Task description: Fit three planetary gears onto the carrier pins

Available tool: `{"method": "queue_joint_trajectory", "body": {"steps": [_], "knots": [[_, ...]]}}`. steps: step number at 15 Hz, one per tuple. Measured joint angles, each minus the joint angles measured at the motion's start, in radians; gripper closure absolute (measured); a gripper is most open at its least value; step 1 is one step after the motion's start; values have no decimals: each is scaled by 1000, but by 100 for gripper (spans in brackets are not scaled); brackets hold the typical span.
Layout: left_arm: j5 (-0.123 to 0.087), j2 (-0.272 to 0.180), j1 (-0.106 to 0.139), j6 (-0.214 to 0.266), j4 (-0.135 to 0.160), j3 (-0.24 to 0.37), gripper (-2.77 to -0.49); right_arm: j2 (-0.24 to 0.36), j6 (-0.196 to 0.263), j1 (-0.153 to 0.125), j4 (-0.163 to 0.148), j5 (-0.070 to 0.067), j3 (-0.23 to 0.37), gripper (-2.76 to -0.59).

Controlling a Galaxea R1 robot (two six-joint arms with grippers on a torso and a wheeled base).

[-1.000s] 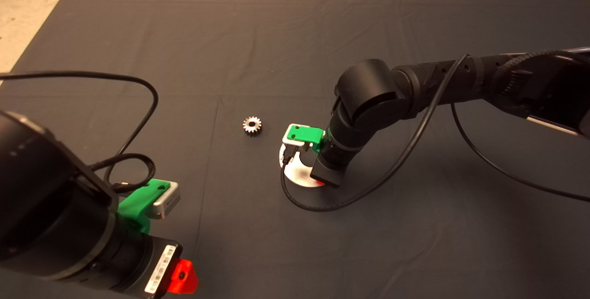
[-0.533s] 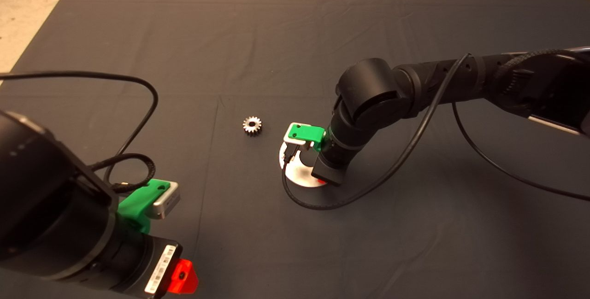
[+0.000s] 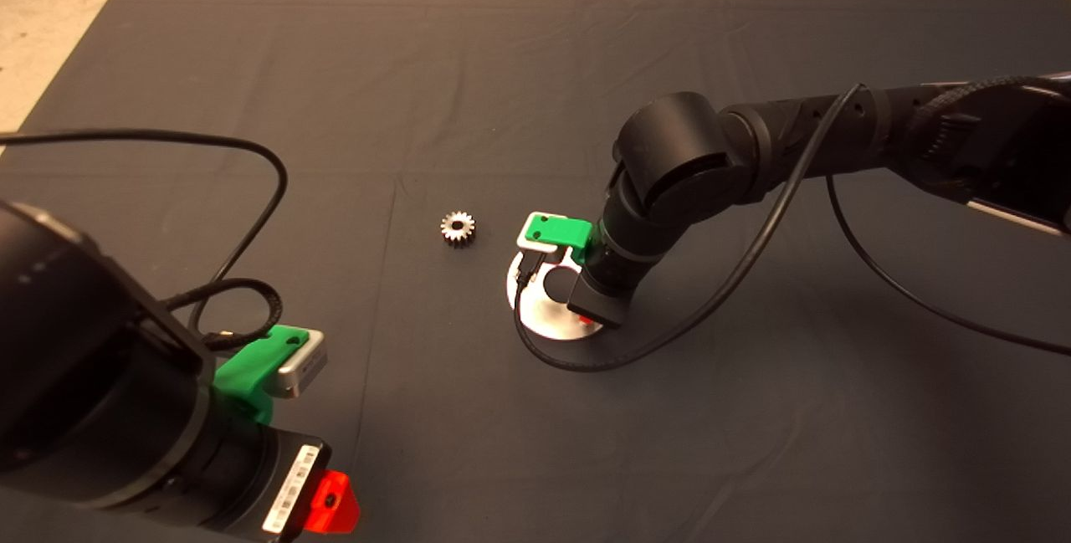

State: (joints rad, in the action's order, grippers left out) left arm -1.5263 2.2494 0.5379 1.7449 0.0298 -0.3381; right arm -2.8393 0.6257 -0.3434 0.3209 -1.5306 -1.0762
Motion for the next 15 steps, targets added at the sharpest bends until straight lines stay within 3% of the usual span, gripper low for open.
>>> {"method": "queue_joint_trajectory", "body": {"steps": [15], "knots": [[0,0,0,-2,0,0,-275,0,0,0,0,0,13,-105]]}}
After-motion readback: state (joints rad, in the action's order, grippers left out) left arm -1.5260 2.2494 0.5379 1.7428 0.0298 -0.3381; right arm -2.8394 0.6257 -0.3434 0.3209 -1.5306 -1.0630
